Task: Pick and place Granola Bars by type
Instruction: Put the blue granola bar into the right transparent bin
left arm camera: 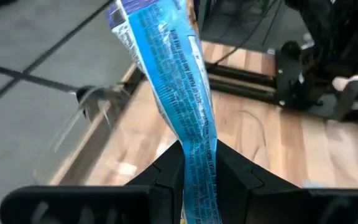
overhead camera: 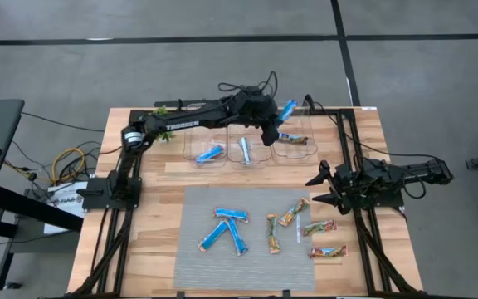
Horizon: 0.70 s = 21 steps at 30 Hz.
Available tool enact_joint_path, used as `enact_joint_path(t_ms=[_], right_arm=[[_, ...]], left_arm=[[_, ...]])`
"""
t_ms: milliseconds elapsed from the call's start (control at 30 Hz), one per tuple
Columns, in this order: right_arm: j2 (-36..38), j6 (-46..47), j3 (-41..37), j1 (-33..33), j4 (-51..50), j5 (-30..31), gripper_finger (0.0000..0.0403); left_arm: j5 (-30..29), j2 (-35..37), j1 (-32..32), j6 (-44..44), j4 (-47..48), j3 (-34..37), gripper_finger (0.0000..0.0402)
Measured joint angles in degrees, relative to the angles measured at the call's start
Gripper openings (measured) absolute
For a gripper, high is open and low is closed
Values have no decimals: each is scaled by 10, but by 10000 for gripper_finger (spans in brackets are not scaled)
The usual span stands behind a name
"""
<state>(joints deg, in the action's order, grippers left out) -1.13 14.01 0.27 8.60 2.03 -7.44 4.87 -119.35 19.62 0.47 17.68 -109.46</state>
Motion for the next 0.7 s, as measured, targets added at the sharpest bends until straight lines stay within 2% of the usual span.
enact_joint_path(t_ms=[167,467,700], right_arm=[[0,0,0,0,1,-1,260],[0,0,0,0,1,-1,260],[0,0,0,0,1,-1,260]], left_arm=[[-7,-55,-3,35,53,-96,62],[-6,-183,-17,38,154,-254,62],[-20,-200,-28,52,156,-253,68]])
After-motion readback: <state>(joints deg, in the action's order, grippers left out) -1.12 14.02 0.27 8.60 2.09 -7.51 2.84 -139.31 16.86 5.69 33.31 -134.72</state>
